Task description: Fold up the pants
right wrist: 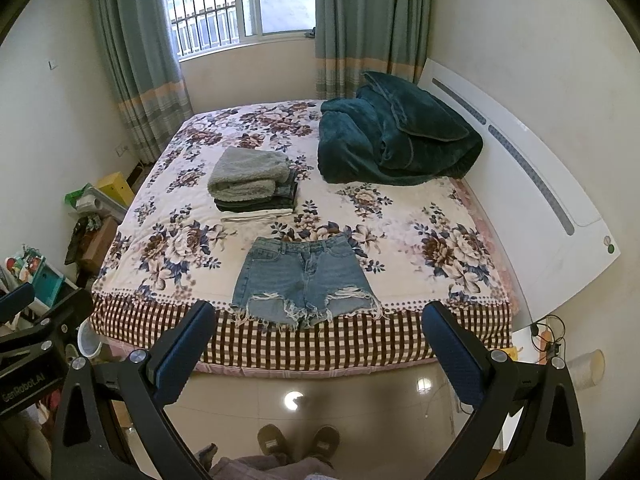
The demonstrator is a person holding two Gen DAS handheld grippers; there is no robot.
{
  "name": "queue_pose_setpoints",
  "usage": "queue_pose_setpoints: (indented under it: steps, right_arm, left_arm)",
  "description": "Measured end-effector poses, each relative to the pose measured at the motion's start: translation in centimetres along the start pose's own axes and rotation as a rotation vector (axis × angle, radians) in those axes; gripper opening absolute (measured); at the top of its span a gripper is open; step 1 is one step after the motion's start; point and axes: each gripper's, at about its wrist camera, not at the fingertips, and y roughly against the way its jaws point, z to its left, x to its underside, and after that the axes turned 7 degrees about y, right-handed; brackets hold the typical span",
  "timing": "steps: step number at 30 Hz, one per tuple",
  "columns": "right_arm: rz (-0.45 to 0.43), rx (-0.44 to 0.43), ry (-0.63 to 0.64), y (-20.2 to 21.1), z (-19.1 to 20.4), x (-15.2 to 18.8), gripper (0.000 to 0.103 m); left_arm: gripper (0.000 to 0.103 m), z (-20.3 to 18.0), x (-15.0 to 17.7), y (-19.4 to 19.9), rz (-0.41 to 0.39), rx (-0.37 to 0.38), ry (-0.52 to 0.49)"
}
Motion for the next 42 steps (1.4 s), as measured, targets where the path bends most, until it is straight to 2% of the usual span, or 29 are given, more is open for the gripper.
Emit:
queue_pose_setpoints:
  steps: [16,22,25,27,42]
  right_arm:
    - [-0.007,0.006,-0.001,0.5,0.3,-0.3,0.103]
    - [-0.011,0.01,-0.003,0.9,0.5,-0.7,0.103]
    - [-0.008,0.01,-0.004,1.3,0.9,-2.4,0.103]
    - [-0.011,0.007,-0.004,1.5,0.8,-2.1,0.103]
    - [-0.023,0.01,-0.008,1.4,0.2,-2.3,0.103]
  left_arm:
    - [0.103,-0.4,0.5,-0.2,-0.003,0.005,0.001]
    - [0.103,-0.9,-0.5,0.2,-0.007,0.005,0.003]
    - [0.103,-1.5,-1.1,0.2,-0.006,0.008,0.002]
    - [0.103,-2.3,-2.7,0.9,-0.008,0.006,0.002]
    - [0.103,-3.5,-3.9,0.9,-0.016,0.014,0.005]
